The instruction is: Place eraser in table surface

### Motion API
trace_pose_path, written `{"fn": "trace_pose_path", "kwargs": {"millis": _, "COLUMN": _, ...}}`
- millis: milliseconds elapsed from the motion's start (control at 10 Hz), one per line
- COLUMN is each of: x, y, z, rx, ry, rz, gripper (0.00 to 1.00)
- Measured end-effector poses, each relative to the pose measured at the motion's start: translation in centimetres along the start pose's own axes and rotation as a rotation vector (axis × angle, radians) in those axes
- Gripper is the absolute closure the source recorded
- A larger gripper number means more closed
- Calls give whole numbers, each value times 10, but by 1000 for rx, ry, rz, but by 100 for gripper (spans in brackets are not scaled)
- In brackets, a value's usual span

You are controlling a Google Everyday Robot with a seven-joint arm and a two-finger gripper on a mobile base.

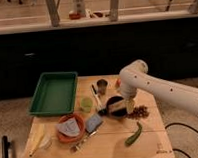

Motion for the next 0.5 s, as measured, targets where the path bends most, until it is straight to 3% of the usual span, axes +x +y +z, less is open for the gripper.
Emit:
{"fn": "trace_pose_path", "kwargs": {"millis": 100, "x": 3, "y": 0, "z": 5, "rx": -10, "ry": 1, "rz": 6, "gripper": 38}}
{"fn": "trace_pose_path", "kwargs": {"millis": 200, "x": 6, "y": -1, "z": 8, "rx": -24, "ry": 5, "rz": 10, "gripper": 55}}
{"fn": "trace_pose_path", "kwargs": {"millis": 500, "x": 5, "y": -6, "z": 7, "rx": -31, "ry": 12, "rz": 2, "gripper": 88}}
